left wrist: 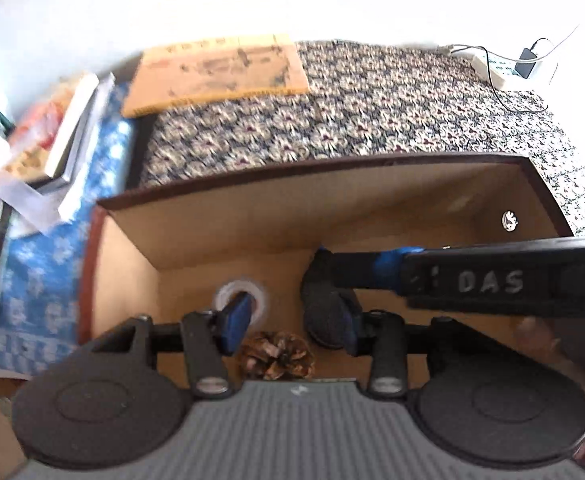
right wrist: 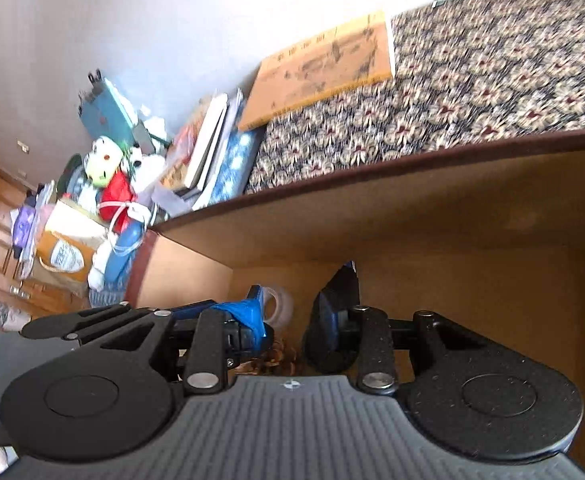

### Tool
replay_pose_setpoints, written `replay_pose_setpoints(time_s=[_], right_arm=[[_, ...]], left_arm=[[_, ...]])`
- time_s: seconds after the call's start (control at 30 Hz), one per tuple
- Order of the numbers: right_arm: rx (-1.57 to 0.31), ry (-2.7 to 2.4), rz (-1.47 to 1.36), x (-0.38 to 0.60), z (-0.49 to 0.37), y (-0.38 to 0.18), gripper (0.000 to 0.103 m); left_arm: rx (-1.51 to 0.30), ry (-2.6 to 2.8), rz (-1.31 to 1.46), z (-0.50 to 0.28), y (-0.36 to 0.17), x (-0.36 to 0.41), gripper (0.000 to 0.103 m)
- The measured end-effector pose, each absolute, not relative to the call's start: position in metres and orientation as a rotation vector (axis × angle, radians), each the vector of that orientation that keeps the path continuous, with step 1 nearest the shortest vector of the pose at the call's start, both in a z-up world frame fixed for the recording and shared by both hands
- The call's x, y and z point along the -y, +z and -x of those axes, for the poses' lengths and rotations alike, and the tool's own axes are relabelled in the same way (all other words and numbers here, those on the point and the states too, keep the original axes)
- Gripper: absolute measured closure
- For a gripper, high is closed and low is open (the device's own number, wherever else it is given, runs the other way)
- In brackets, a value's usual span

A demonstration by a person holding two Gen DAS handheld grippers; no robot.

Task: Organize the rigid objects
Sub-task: 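Lower the pouch into the box and open the right tool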

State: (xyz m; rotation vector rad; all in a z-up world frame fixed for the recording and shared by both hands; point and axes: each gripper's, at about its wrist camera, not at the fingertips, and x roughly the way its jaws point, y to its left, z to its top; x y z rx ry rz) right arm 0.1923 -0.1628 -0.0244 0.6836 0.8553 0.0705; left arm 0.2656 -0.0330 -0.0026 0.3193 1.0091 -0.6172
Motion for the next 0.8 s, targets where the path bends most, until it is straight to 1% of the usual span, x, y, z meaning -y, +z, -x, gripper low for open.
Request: replay_pose_setpoints(time_s=[0.03,0.07,0.13,0.27,0.5,0.6,0.8], right_arm=[[-0.840,0.057,-0.680,0.161,-0.187,-0.021,0.088],[-0.825,0.046,-0.674,0.159,-0.183,-0.018,0.087],[-0.793,0.020,-0.659,0.153,-0.172,-0.012,0.087],[-0.740,-0.026,-0.662,0.146,-0.150,-0.006,0.087],[-0.688,-0.106,-0.585,0.130,-0.118,0.008,0.087],[-0.685,-0.119,-0.586,0.129,-0.105,0.009,0.087],[-0.659,-0.113,-0.603,0.126,-0.085,0.014,0.087]], left_arm=[[-0.987,-0.607,-0.329,-0.262,0.001,0.031,0.051],[-0.963,-0.595,-0.337,-0.258,0.005,0.029,0.047],[-0.912,-0.569,-0.353,-0.249,0.014,0.025,0.045],[-0.836,-0.530,-0.371,-0.232,0.029,0.015,0.038],[-0.769,-0.493,-0.375,-0.205,0.040,-0.003,0.035],[-0.754,-0.477,-0.373,-0.194,0.044,-0.008,0.031],[-0.750,-0.446,-0.375,-0.175,0.049,-0.014,0.028]])
